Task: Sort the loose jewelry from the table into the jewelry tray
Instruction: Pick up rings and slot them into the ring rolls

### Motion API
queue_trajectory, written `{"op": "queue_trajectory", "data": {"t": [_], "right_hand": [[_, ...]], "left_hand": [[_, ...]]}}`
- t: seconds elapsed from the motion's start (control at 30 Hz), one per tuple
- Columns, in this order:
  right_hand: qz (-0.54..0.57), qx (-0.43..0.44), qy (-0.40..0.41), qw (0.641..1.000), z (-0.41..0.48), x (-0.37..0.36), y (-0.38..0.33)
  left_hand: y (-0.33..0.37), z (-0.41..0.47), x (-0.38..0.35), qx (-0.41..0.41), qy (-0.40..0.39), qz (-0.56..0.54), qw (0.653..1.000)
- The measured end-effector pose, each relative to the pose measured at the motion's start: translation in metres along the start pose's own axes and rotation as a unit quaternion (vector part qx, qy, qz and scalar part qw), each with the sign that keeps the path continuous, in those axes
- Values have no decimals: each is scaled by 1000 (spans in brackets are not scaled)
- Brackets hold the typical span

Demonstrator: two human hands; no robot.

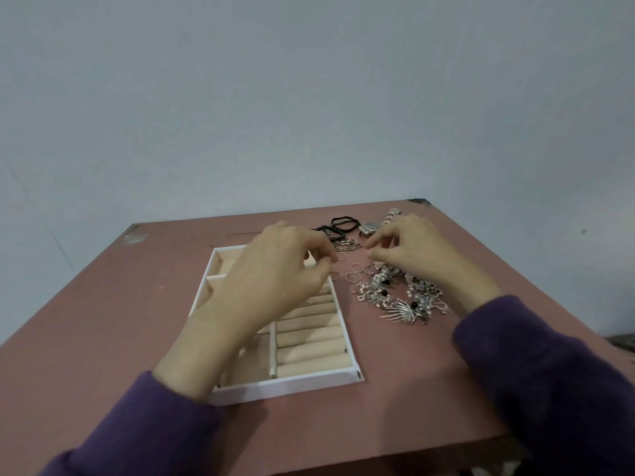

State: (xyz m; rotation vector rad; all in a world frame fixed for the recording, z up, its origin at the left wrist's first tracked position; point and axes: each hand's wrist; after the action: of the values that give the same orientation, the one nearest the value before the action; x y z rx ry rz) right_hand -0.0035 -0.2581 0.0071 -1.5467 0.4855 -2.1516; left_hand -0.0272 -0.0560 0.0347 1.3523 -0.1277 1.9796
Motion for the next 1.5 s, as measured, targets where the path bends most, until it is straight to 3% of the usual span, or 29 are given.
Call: {"op": "queue_trajectory", "data": {"t": [0.3,1.3,1.5], "right_hand": [[-29,53,-58,997,5,-15,5],[34,-43,-114,992,7,-12,0],[29,-22,-77,996,6,-12,-4]], "left_hand": [[6,29,-28,49,-41,-21,998],[-6,42,-44,60,-48,-17,997],[-7,43,-42,60,-51,-17,997]]}}
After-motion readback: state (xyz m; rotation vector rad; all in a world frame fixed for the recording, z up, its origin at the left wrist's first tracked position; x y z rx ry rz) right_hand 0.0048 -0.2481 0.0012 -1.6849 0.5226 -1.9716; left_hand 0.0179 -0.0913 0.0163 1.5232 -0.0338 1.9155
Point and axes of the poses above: each hand's wrist, its own z-axis towards the middle knuckle, its own x-axis out of the back of the hand, y = z × x, and after that the axes turned 2 degrees about z, right-handed
